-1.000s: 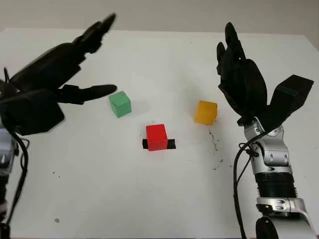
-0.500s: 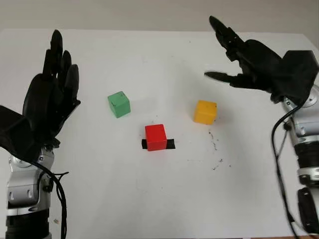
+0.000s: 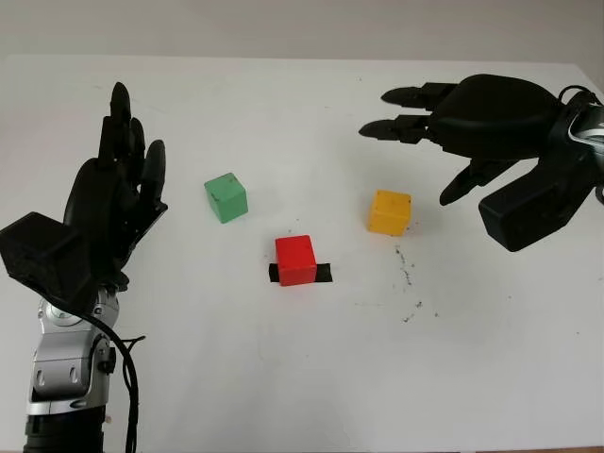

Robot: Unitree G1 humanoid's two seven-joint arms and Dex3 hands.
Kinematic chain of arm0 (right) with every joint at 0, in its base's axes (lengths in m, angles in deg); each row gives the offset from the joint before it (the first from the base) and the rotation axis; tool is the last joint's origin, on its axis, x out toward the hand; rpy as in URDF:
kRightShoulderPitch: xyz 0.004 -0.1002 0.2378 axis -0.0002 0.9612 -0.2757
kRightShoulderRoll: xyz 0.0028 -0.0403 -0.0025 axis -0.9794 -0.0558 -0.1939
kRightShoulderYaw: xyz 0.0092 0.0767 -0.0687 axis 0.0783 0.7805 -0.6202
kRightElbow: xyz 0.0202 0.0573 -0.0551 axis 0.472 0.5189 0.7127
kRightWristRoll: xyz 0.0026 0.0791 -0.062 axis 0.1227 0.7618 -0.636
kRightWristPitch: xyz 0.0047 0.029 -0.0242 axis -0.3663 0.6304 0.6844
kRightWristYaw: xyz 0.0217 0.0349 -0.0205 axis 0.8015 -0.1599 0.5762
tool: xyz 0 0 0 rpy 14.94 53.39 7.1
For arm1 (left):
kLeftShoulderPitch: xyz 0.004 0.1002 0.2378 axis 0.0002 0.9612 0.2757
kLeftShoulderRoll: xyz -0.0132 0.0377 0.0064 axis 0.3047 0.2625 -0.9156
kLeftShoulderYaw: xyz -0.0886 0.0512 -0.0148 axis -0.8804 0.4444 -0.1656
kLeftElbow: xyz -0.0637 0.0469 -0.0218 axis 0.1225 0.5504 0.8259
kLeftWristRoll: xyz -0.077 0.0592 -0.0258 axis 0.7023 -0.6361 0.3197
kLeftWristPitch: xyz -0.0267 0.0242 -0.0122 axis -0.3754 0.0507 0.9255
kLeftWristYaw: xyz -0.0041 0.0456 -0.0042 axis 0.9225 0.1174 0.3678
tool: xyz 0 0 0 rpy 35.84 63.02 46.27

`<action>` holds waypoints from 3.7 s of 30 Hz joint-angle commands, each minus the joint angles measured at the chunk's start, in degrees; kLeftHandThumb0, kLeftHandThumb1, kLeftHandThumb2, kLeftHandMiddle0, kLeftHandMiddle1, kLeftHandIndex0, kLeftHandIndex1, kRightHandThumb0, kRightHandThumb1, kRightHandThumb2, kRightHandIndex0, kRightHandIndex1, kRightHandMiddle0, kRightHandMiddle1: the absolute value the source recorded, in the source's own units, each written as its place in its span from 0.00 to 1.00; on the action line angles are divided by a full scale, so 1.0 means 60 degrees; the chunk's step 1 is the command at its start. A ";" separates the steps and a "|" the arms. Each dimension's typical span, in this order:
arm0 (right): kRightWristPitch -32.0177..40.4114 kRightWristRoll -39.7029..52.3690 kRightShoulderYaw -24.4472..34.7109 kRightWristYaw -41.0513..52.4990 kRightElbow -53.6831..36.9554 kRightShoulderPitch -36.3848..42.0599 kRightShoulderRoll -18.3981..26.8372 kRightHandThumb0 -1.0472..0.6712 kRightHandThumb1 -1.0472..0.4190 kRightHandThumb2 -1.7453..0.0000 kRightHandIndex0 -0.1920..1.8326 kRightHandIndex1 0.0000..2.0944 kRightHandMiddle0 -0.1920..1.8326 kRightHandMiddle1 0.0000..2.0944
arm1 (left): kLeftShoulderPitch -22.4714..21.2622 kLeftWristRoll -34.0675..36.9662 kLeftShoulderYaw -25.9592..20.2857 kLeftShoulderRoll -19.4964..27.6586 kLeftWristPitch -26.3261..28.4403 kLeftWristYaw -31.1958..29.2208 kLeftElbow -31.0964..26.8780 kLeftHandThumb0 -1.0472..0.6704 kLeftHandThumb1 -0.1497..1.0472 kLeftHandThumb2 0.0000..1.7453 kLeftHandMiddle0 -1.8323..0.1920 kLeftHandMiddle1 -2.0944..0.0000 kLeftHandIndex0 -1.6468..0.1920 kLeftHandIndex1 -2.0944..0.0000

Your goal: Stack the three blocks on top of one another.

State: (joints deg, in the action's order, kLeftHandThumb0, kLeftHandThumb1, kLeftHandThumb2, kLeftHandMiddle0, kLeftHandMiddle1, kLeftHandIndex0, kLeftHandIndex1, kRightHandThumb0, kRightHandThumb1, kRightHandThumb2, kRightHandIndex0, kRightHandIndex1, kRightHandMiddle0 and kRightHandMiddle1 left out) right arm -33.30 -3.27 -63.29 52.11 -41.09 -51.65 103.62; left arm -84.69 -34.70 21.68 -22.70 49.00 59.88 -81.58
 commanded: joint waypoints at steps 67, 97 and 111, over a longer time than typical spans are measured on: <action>-0.0597 -0.0119 -0.2346 -0.6415 0.3434 -0.1236 -0.1445 0.42 0.15 0.97 0.35 0.02 0.47 0.42 | 0.0361 -0.0167 0.0165 -0.0207 0.0021 0.0163 -0.0303 0.23 1.00 0.33 1.00 0.98 1.00 1.00; 0.9749 0.8755 0.2058 0.6205 -0.5283 0.2312 -0.3294 0.36 0.07 0.97 0.21 0.01 0.24 0.75 | 0.0483 -0.0373 0.0246 -0.0500 0.0236 0.0610 -0.0653 0.22 1.00 0.32 0.99 0.97 1.00 0.99; 1.5129 1.0017 0.3365 0.4200 -0.9535 0.4943 -0.4677 0.38 0.01 0.96 0.16 0.01 0.14 0.82 | 0.0696 -0.0466 0.0403 -0.0542 0.0101 0.0666 -0.0779 0.24 1.00 0.32 1.00 0.97 1.00 0.99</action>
State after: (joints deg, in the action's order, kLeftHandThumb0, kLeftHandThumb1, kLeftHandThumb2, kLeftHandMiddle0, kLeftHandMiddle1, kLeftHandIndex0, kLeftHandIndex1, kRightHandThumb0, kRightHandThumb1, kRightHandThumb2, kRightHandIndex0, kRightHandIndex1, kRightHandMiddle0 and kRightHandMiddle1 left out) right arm 56.93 56.06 -44.22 78.11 -96.66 -23.09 76.38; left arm -81.12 -37.23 23.72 -25.53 50.26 63.72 -85.61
